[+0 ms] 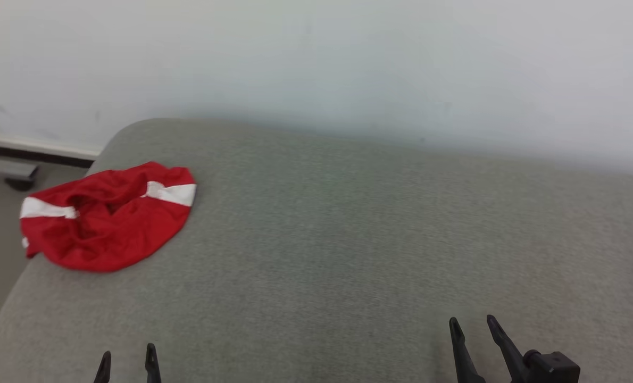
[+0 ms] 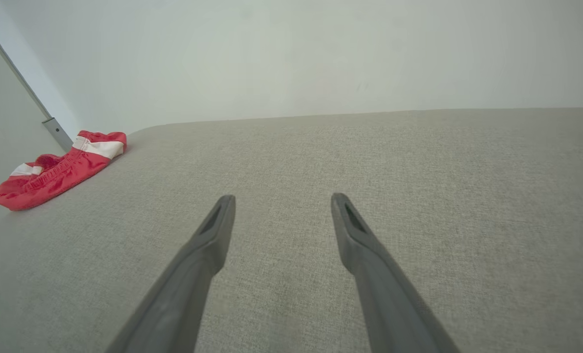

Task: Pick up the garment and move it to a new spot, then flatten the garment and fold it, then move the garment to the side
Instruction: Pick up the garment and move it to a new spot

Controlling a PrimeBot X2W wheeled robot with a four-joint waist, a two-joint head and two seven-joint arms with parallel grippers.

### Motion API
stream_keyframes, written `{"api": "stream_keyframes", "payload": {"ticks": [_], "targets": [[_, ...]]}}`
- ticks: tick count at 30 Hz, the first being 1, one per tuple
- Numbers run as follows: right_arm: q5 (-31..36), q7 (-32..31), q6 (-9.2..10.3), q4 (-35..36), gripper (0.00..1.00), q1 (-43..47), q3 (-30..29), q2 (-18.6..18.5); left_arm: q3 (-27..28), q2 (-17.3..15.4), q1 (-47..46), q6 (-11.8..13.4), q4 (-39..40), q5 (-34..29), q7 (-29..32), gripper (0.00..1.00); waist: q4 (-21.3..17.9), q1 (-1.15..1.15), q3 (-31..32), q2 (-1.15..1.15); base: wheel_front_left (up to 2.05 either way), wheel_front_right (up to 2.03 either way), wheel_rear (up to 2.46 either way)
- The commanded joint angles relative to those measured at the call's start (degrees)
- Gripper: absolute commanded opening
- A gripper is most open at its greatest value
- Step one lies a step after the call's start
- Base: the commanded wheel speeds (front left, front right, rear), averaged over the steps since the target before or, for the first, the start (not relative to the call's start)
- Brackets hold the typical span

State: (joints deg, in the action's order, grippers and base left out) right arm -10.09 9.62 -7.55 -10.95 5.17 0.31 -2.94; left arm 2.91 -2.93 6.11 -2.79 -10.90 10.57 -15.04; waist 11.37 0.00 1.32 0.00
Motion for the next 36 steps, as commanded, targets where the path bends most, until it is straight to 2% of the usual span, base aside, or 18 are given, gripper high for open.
{"api": "stream_keyframes", "payload": {"ticks": [1, 9, 17, 31, 36], "targets": [[-0.4, 0.3, 0.15, -0.1, 1.0, -0.2, 0.3, 0.1, 0.4, 0.1, 1.0, 0.0, 0.0, -0.2, -0.2, 1.0, 6.0, 0.0, 0.1, 0.0, 0.0, 0.0, 0.0], [-1.1, 0.5, 0.15, -1.0, 1.0, -0.5, 1.7, 0.1, 1.3, 0.1, 1.1, -0.1, 0.1, -0.4, -0.2, 1.0, 12.8, 0.0, 0.1, 0.0, 0.0, 0.0, 0.0], [-1.7, 1.2, 0.15, -1.9, 1.0, -0.6, 1.8, 0.1, 2.1, 0.1, 1.4, -0.6, 0.2, -1.0, -0.2, 1.0, 17.2, 0.0, 0.5, 0.0, 0.0, 0.0, 0.0], [-1.6, 1.2, 0.15, -2.3, 1.0, -0.9, 2.9, 0.1, 2.4, 0.1, 1.0, 0.1, 0.1, 0.0, -0.2, 1.0, 17.1, 0.0, -0.1, 0.0, 0.0, 0.0, 0.0], [-0.4, 0.5, 0.15, -1.3, 1.0, -0.9, 2.0, 0.1, 2.0, 0.1, -2.6, -0.7, -0.5, 0.9, -0.2, 1.0, 16.3, 0.0, -1.2, 0.0, 0.0, 0.0, 0.0]]}}
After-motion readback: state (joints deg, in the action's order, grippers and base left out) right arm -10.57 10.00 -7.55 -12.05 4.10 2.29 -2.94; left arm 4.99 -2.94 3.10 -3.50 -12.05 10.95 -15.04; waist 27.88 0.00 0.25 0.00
